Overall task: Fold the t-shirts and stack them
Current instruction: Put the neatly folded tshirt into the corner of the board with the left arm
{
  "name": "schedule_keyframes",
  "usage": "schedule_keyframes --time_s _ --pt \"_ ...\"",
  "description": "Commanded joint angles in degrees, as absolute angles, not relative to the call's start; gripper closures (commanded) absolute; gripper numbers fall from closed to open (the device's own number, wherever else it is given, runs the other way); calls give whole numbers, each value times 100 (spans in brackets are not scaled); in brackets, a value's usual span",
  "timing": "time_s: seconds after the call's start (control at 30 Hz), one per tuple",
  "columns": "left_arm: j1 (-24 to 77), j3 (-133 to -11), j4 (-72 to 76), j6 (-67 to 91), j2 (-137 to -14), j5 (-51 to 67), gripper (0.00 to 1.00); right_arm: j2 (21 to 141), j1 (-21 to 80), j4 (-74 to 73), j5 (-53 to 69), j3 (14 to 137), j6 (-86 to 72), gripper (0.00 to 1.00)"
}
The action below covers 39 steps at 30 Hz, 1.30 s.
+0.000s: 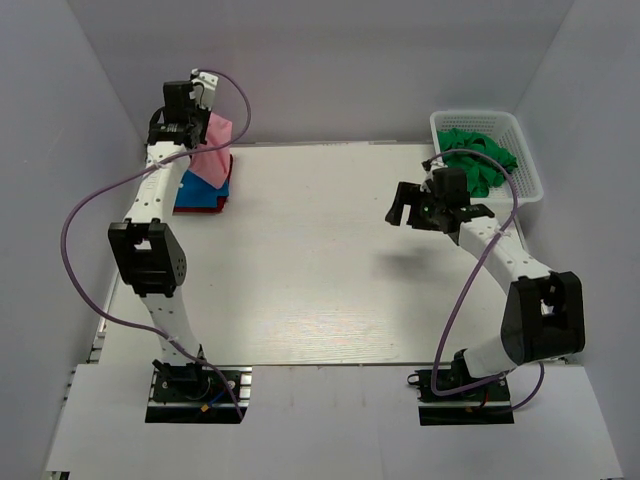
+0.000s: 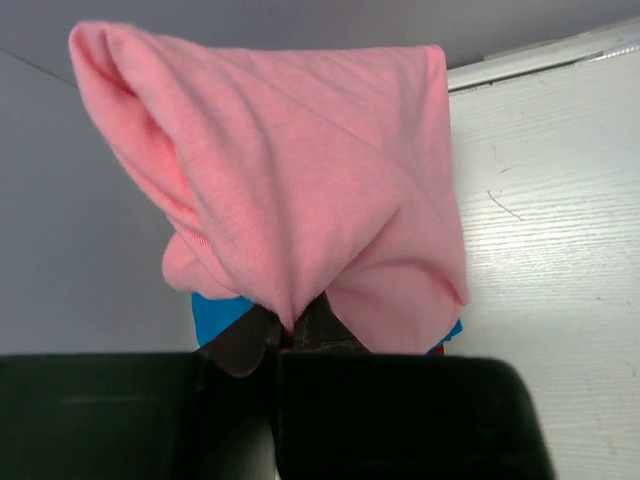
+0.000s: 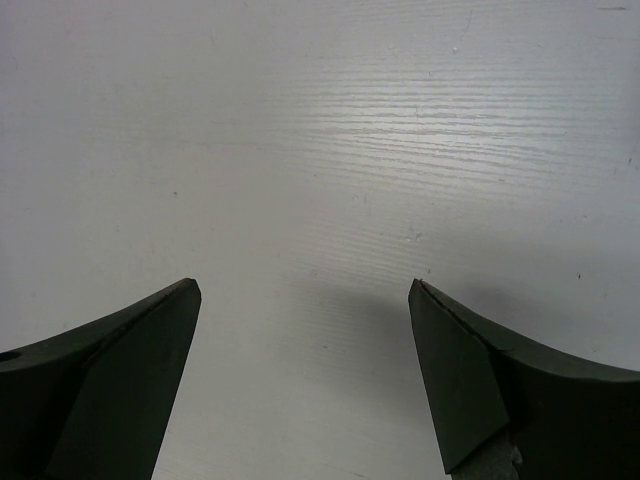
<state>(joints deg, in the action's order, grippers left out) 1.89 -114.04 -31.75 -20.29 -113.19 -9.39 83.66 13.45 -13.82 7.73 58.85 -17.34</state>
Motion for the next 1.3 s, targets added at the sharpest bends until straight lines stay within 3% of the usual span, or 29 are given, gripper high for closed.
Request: schedule_keyframes --time_s 0.0,0.7,0.73,0.77,0.8,0.83,0.87,1.13,1.27 --pt "-25 -11399 -3164 -1995 -11101 -694 100 8420 1318 -1441 826 6231 -1705 10" --pt "-949 -11706 -3462 -1626 -12128 -703 100 8675 1327 -1591 879 6557 -1749 10" --pt "-949 -11794 -3463 -1626 -12268 -834 96 8692 1310 -1591 896 6574 -1740 10" --pt "-1001 -11865 -3515 -1548 -12330 -1087 83 8710 1327 -1600 905 6574 -1749 10" --pt "-1002 -11987 -3516 -1495 -12383 -1246 61 8719 1318 -1608 905 6583 -1766 10" --pt "-1002 -12049 -3516 -1425 -12436 -1413 10 8719 1318 -1608 914 6592 -1775 10" --pt "-1002 -12119 -3516 -1319 -12506 -1711 0 8719 1318 -1608 914 6600 -1767 10" --pt "-1055 -12454 -3656 -765 -12420 -2671 0 8640 1310 -1591 931 6592 -1819 10" --pt "-1055 -12568 -3840 -572 -12157 -1903 0 8561 1318 -1539 958 6539 -1846 10"
